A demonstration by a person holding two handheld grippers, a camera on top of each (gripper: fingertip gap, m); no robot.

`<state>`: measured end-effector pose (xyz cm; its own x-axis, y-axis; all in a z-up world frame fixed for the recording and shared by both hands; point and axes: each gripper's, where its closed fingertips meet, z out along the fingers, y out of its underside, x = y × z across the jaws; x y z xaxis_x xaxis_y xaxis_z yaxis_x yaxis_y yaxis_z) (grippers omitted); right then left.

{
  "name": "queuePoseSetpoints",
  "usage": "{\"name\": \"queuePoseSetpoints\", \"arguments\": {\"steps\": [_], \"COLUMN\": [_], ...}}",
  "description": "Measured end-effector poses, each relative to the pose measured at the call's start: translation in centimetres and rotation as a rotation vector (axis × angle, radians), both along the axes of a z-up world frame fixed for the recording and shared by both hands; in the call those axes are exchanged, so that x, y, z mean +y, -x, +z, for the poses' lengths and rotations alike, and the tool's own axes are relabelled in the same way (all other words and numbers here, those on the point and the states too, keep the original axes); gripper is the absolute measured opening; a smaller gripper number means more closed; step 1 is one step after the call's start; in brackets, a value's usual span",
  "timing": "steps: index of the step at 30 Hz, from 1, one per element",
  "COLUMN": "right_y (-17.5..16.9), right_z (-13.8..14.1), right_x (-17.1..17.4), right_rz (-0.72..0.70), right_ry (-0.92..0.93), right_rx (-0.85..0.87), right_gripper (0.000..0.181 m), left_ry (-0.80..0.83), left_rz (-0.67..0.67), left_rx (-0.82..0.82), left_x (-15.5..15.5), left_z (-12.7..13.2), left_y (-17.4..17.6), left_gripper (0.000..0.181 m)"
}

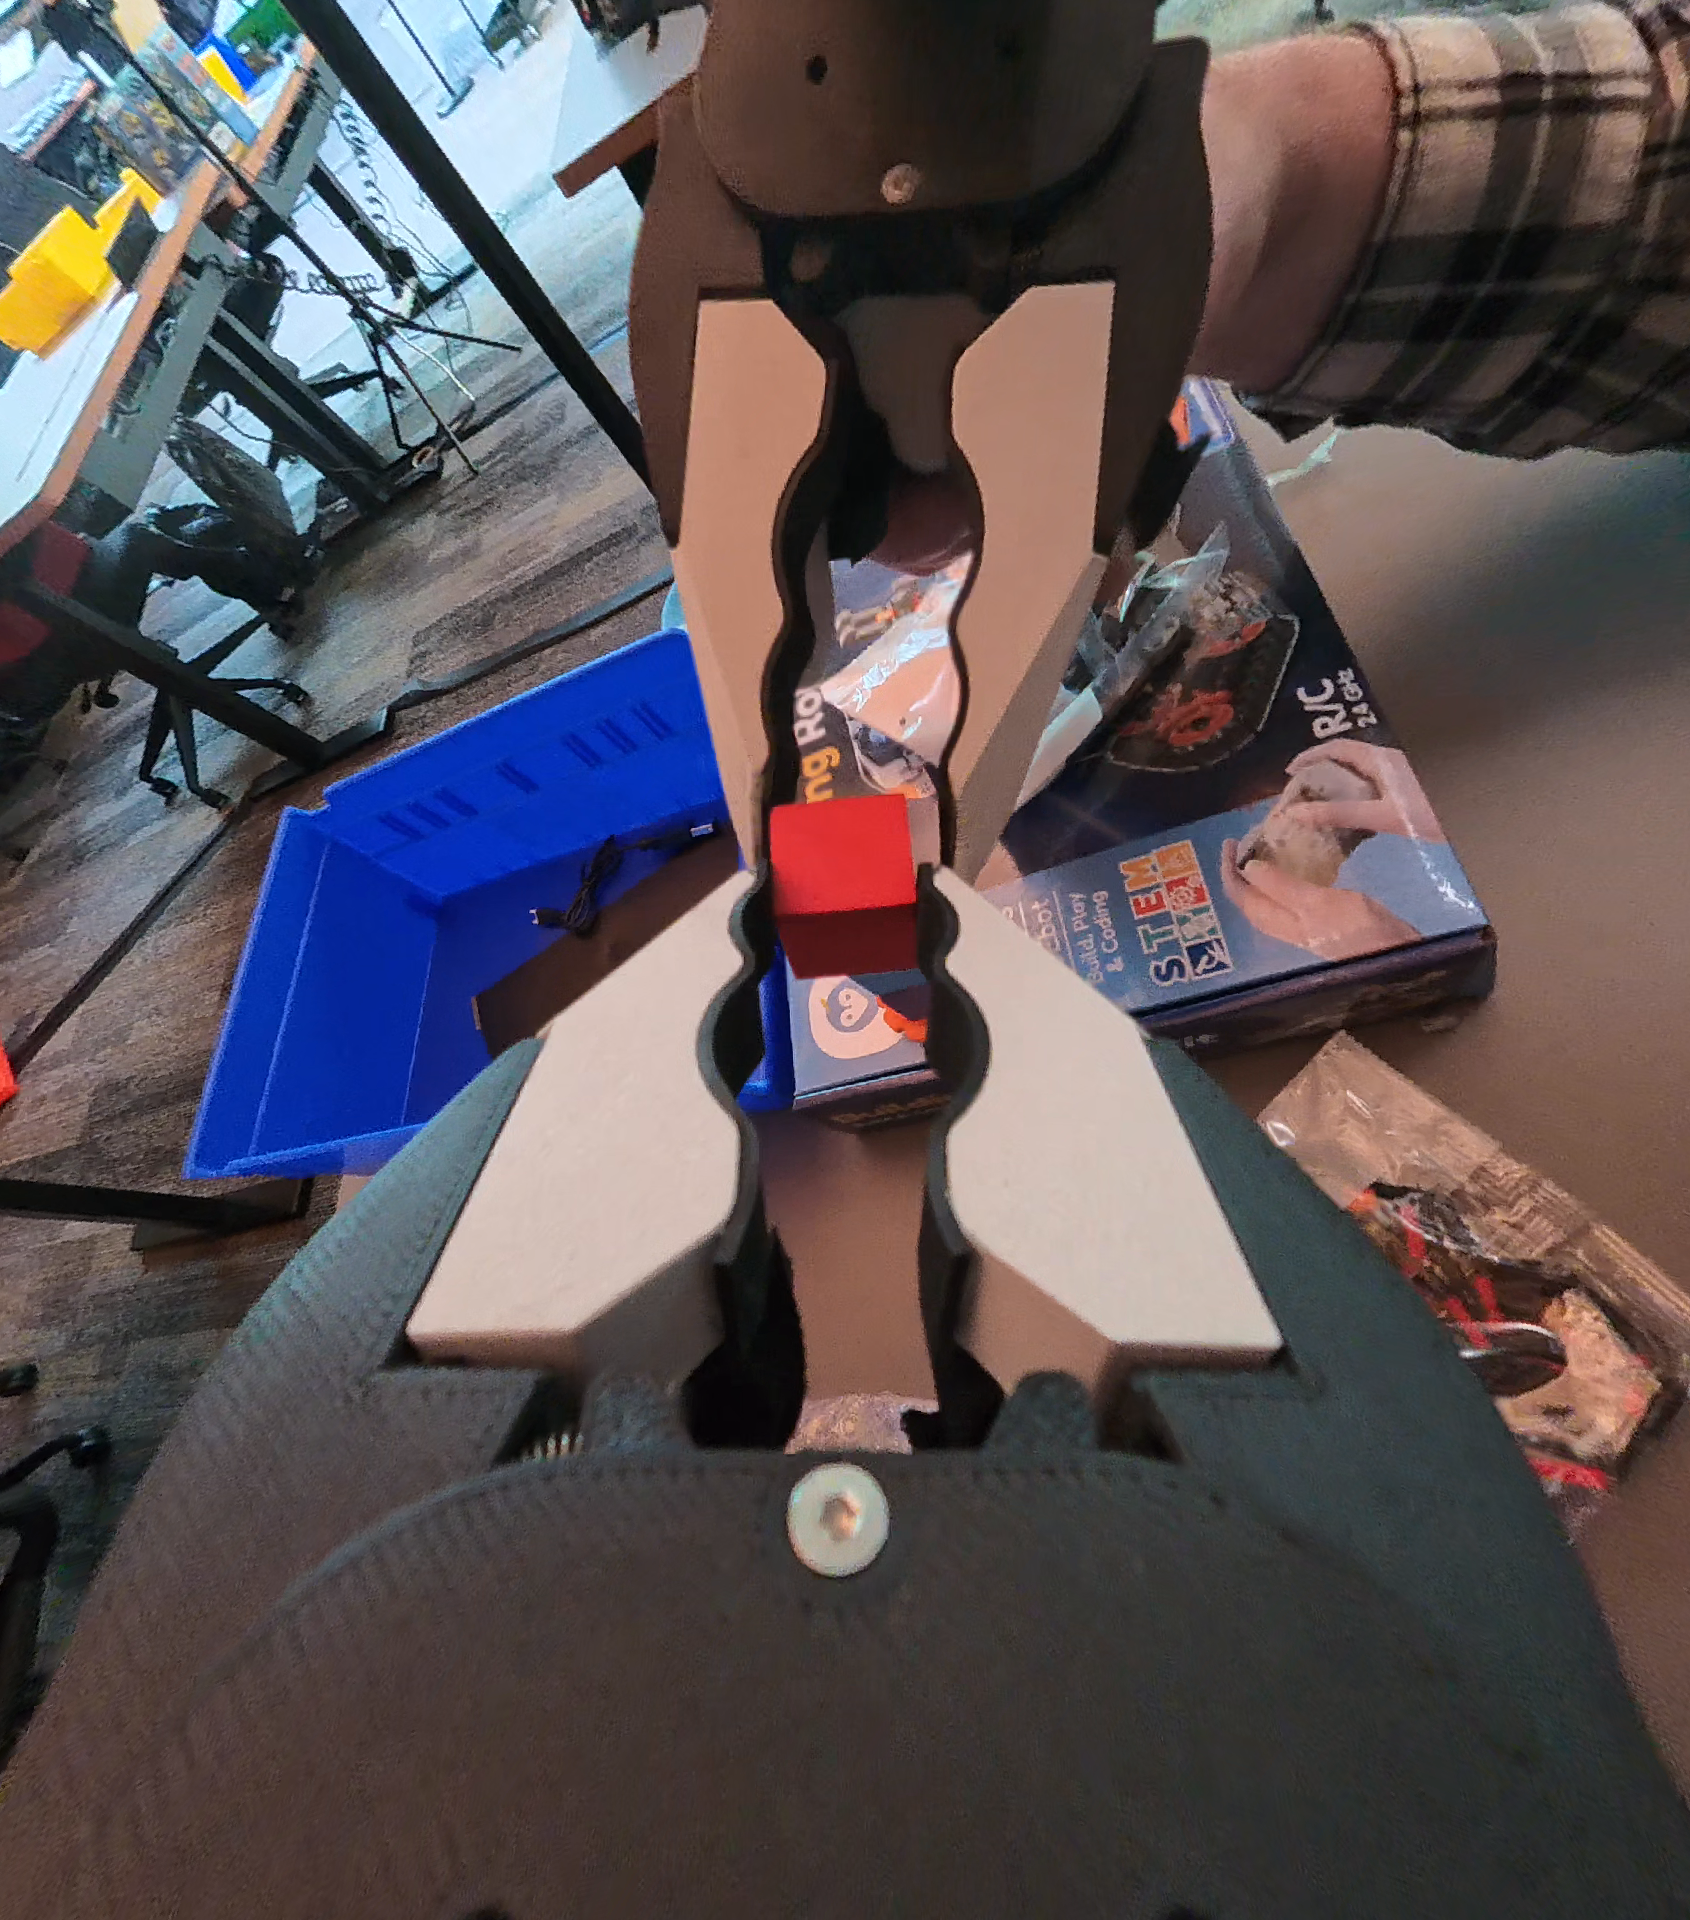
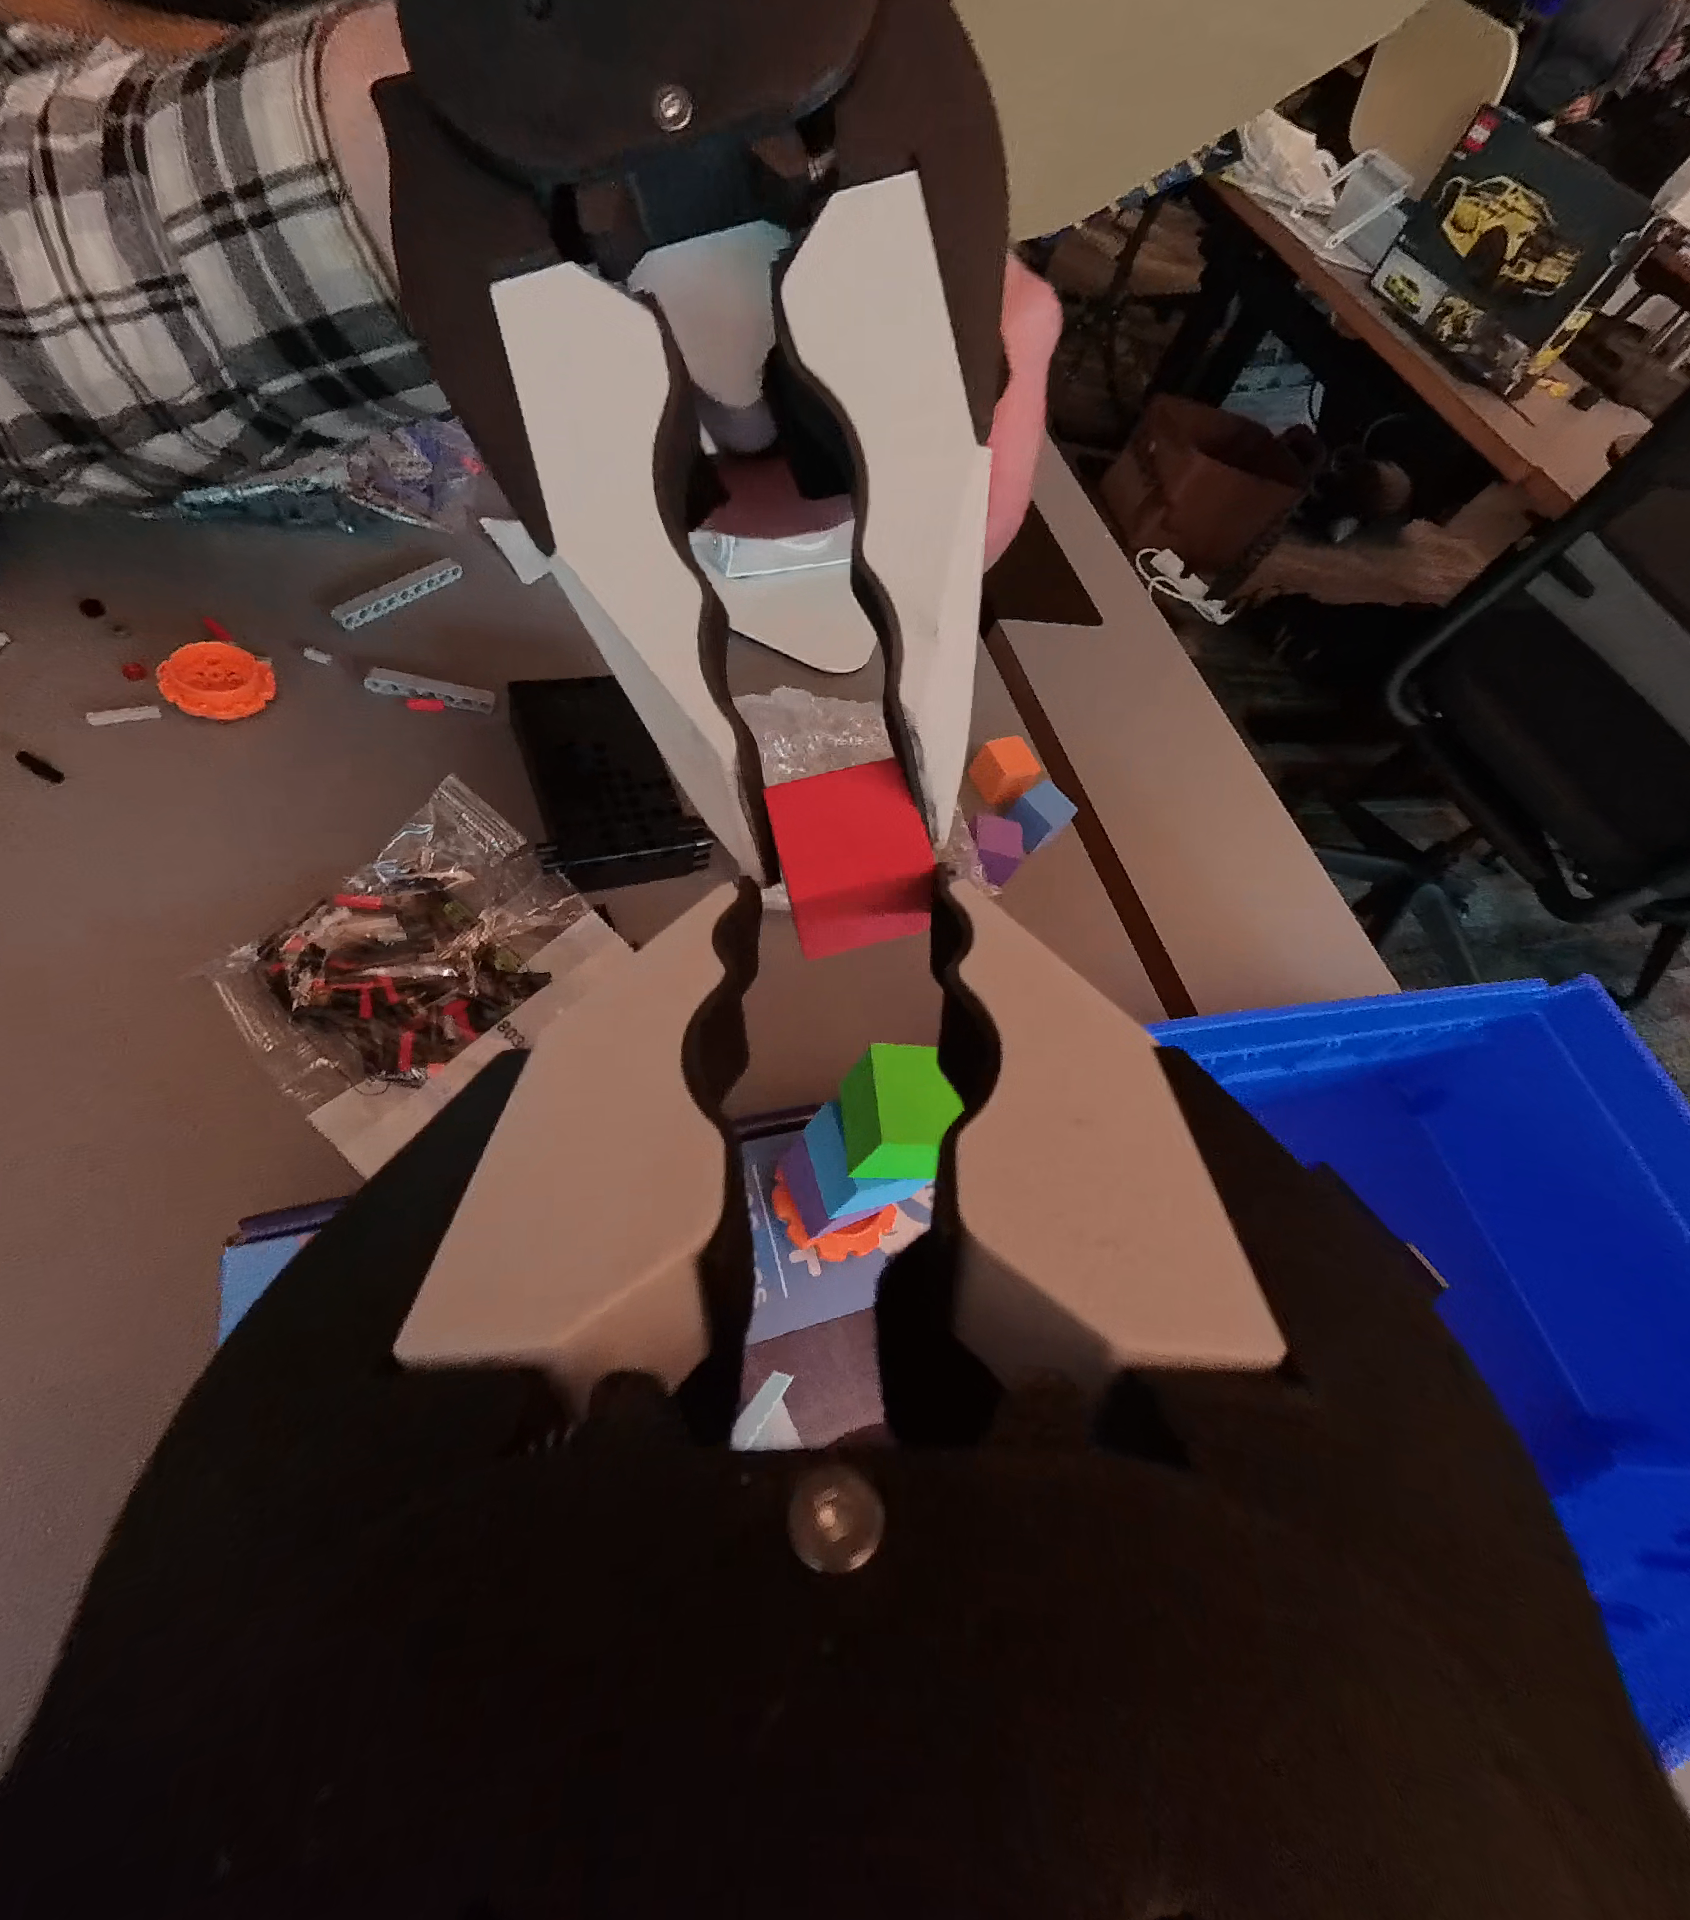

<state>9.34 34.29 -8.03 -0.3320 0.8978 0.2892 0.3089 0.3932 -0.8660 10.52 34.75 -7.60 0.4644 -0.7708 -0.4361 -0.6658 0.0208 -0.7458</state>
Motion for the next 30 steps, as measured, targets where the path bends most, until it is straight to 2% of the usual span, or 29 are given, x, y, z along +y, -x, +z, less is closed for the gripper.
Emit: {"name": "queuePoseSetpoints", "arguments": {"steps": [2, 6, 13, 22, 30], "right_y": [-0.1, -0.5, -1.2, -1.3, -1.1], "right_z": [-0.3, -0.2, -1.2, -2.8, -3.8], "right_x": [0.2, 0.7, 3.3, 3.8, 4.1], "right_rz": [0.008, 0.025, -0.065, -0.078, -0.107], "right_ry": [-0.012, 0.045, 0.145, 0.235, 0.230], "right_rx": [-0.002, 0.017, -0.043, -0.134, -0.185], "right_gripper": [0.026, 0.025, 0.025, 0.025, 0.029], "left_ry": [0.017, 0.046, 0.063, 0.100, 0.112], "left_rz": [-0.029, -0.072, 0.003, 0.061, 0.070], "left_rx": [0.000, -0.075, -0.152, -0.124, -0.105], "left_x": [0.0, 0.5, 2.4, 3.4, 3.7], "left_z": [-0.2, 0.0, -0.3, -2.7, -3.7], "left_y": [-0.1, -0.6, 0.5, 1.0, 0.9], "left_gripper": [0.025, 0.026, 0.022, 0.015, 0.015]}}
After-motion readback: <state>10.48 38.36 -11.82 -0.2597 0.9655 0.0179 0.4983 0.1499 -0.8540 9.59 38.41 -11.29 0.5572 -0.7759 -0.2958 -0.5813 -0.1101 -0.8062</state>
